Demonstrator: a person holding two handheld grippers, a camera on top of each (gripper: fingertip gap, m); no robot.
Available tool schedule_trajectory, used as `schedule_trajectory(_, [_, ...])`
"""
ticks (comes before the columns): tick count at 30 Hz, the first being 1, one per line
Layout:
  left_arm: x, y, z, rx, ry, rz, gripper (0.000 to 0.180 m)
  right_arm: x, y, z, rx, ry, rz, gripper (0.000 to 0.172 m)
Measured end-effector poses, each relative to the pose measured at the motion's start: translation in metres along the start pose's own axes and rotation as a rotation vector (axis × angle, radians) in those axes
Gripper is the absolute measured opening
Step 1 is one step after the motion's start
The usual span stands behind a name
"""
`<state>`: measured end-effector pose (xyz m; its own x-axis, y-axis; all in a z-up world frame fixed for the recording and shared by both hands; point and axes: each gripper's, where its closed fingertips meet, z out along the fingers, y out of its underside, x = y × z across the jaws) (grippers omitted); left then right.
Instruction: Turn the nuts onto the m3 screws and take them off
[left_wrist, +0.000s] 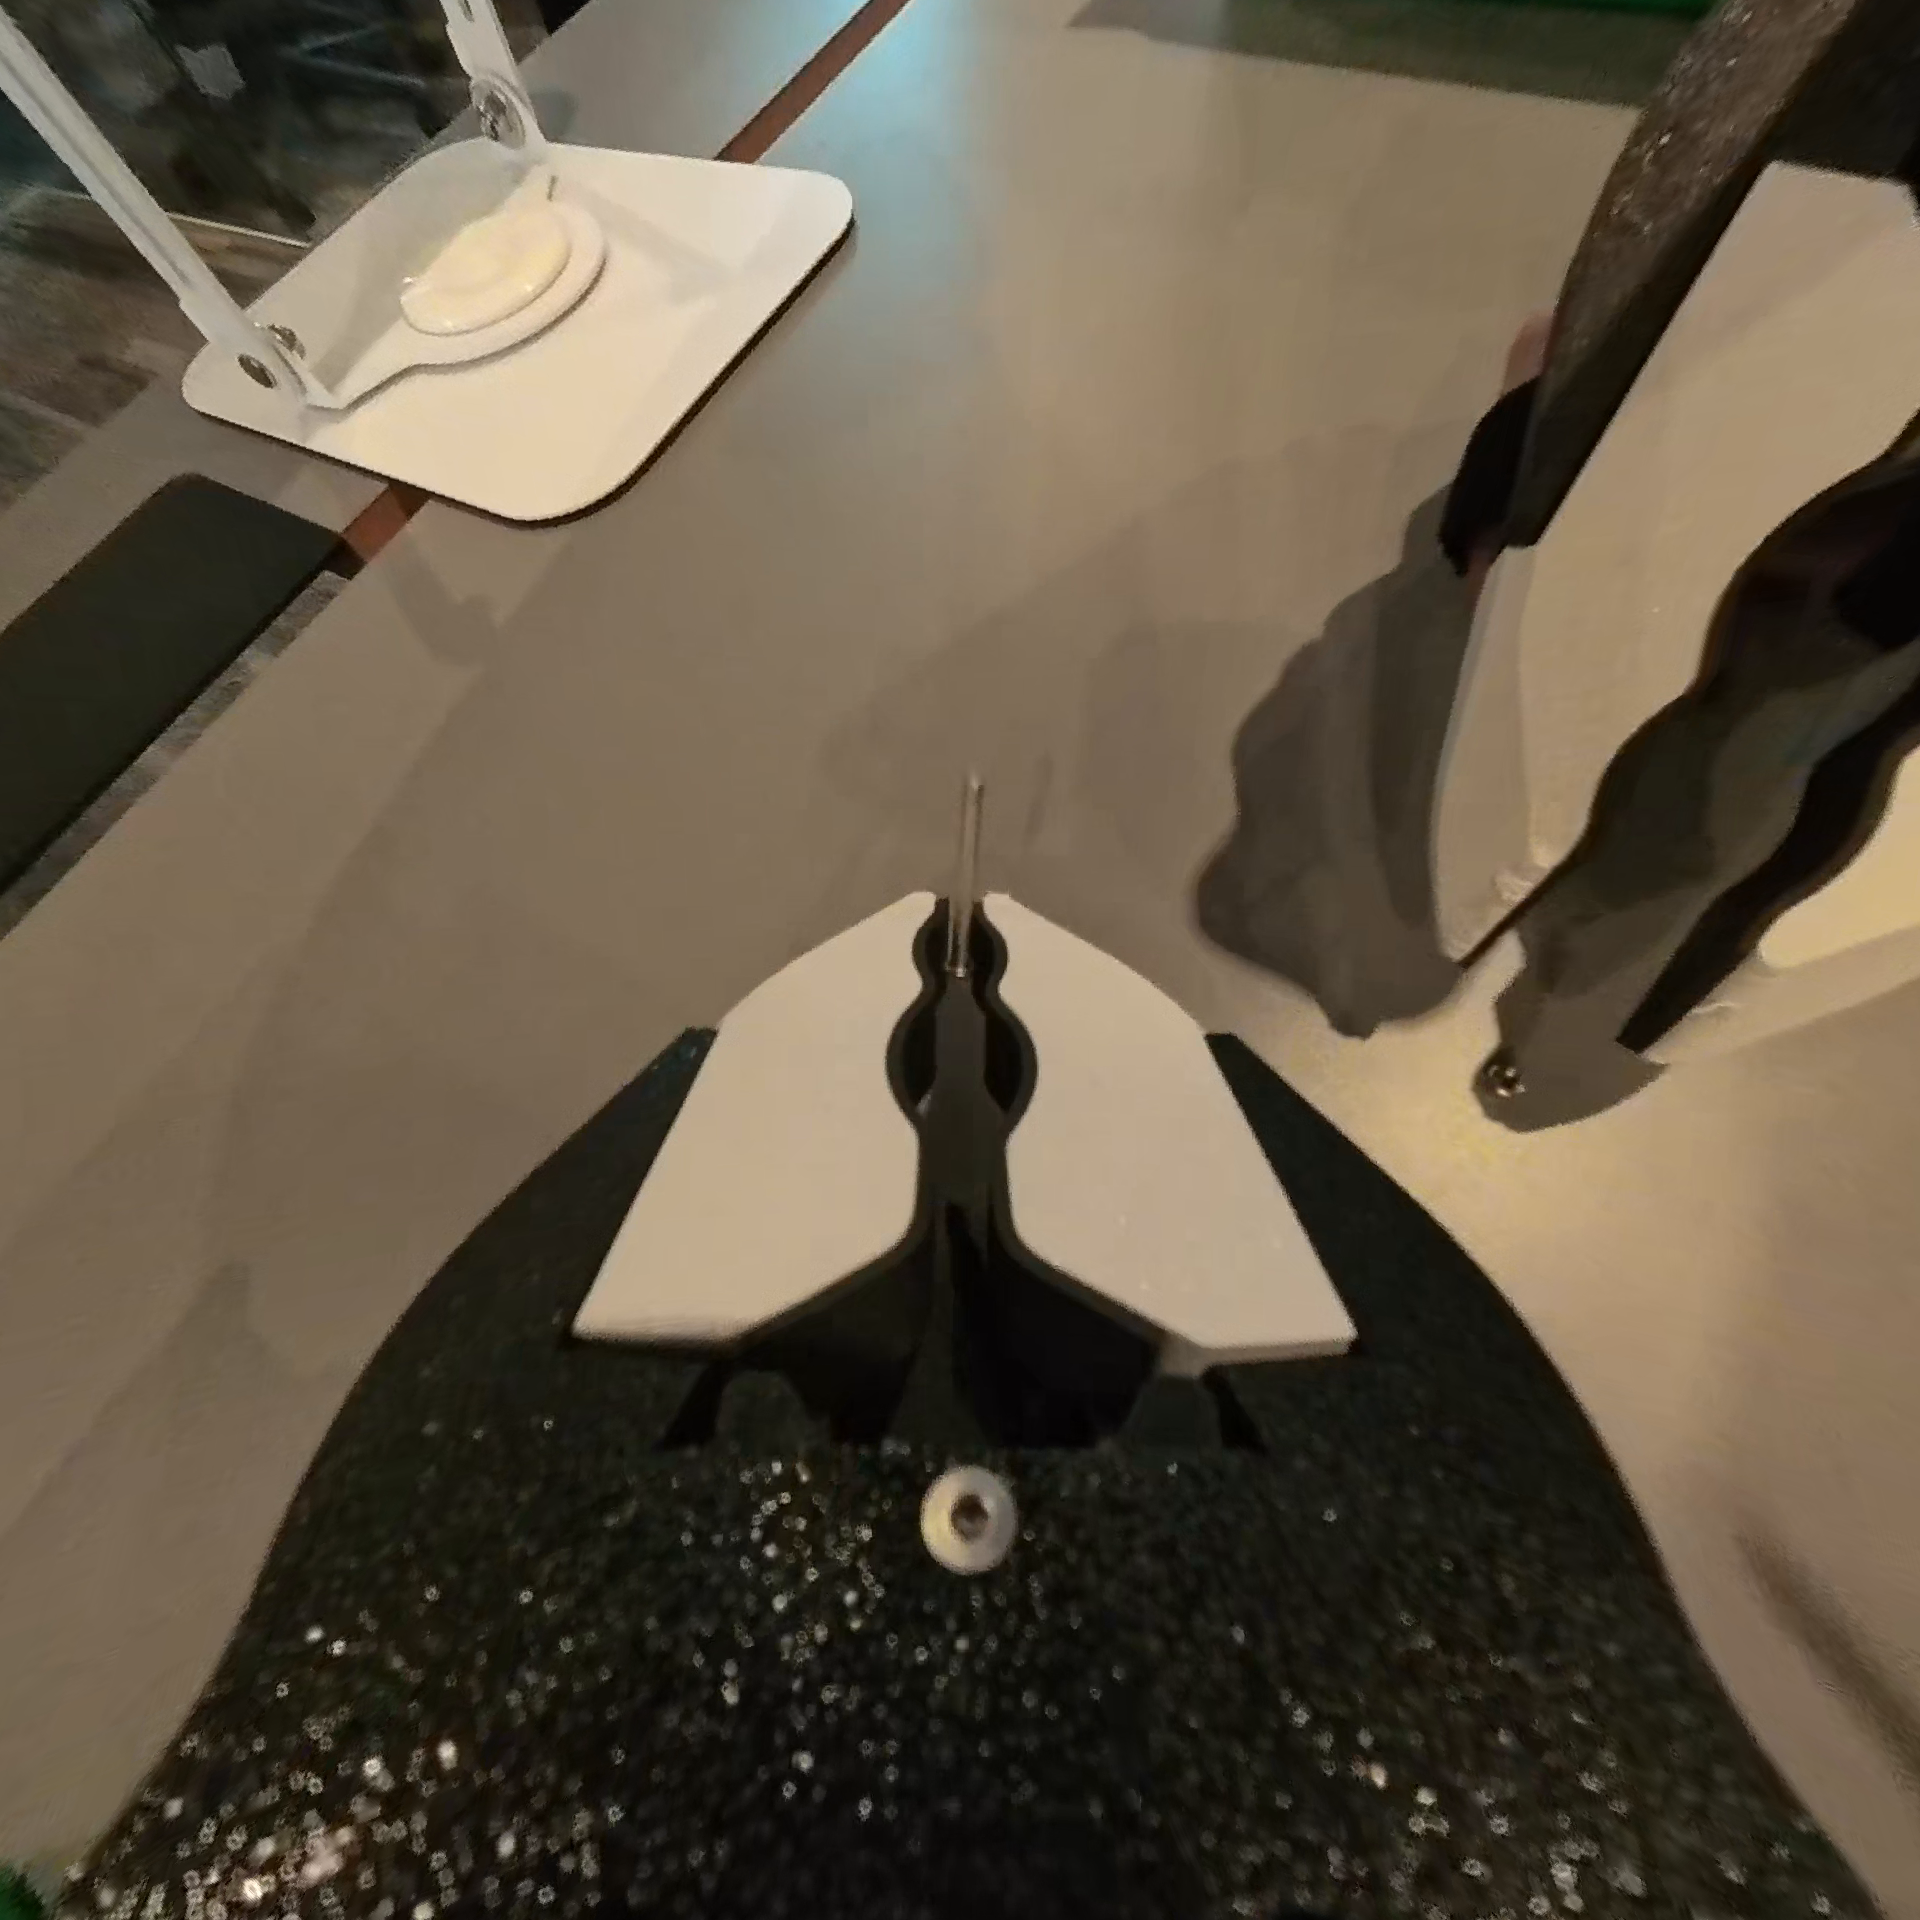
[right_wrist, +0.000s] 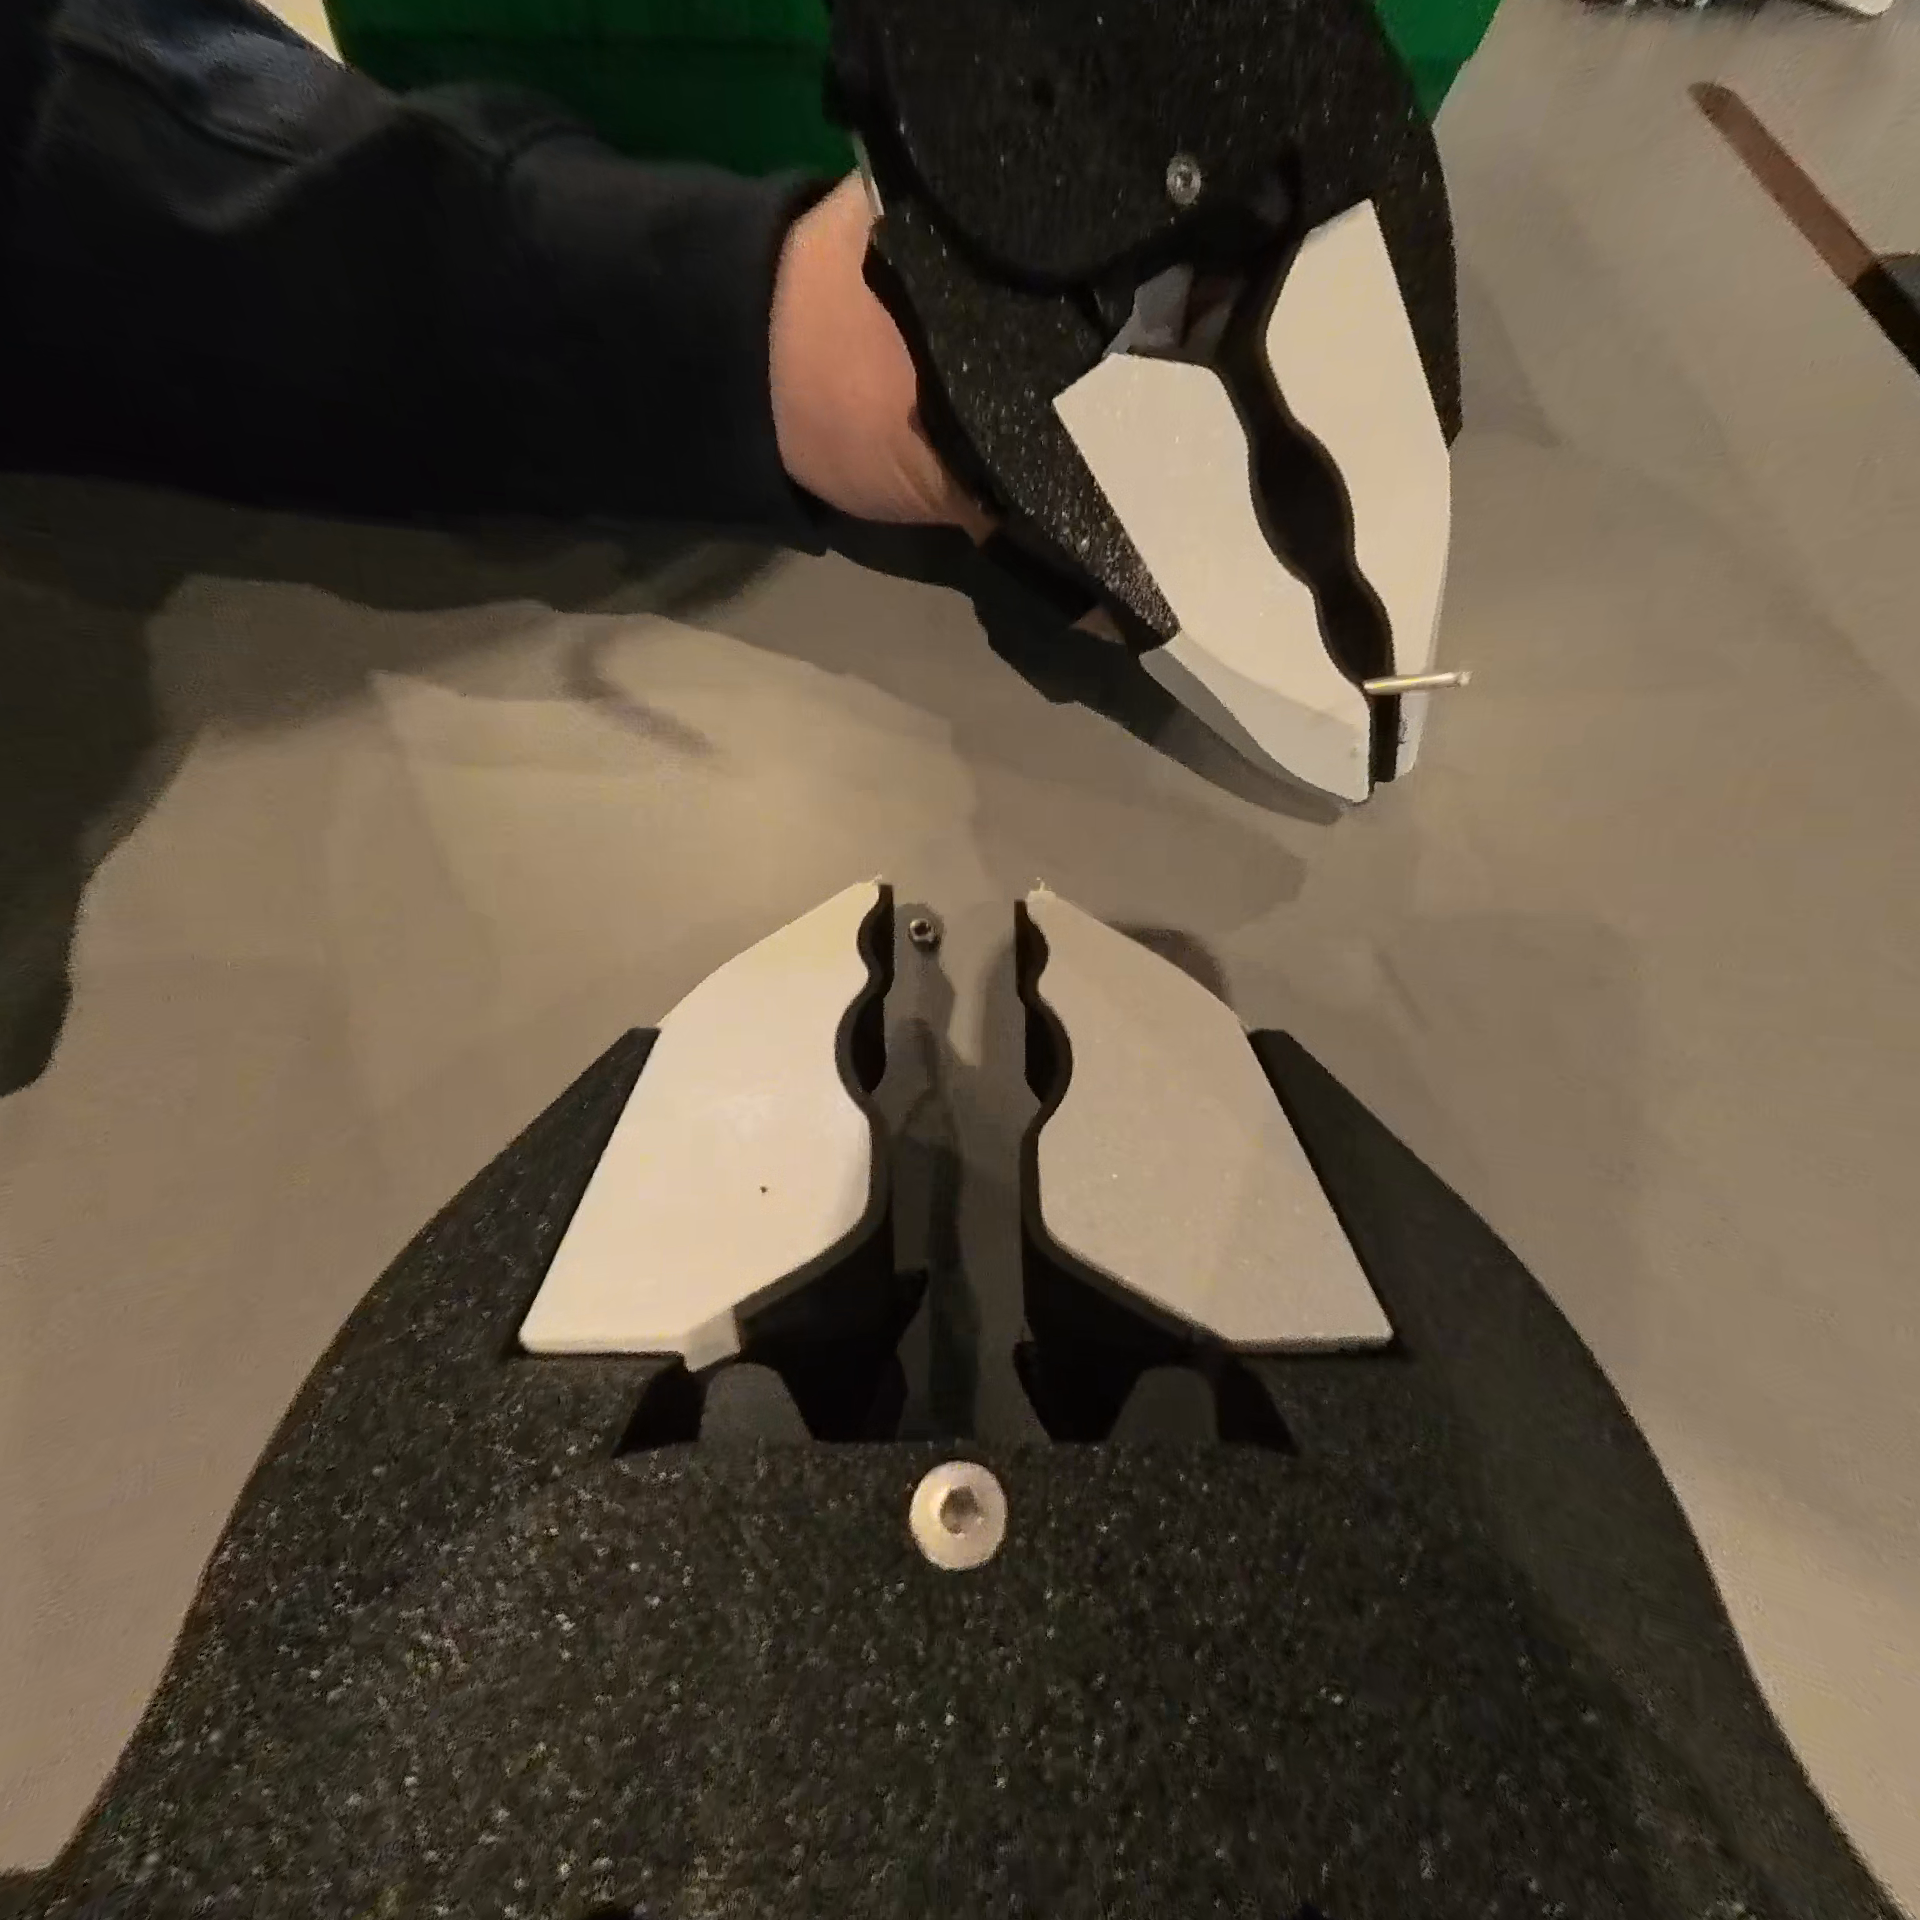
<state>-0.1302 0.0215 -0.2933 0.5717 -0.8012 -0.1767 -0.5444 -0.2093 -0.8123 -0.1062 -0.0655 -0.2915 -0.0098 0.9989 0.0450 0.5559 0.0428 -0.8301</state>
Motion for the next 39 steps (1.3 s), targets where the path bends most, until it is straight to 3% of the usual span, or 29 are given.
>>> schedule_trajectory(23, [0.002,0.006,0.004,-0.050,0.004,0.014,0.004,-0.006,0.016,0.009,-0.131,-0.016,-0.047,0.023])
schedule_trajectory(39, [0.004,0.009,0.006,-0.075,0.006,0.035,0.003,-0.007,0.015,0.011,-0.135,-0.038,-0.036,0.011])
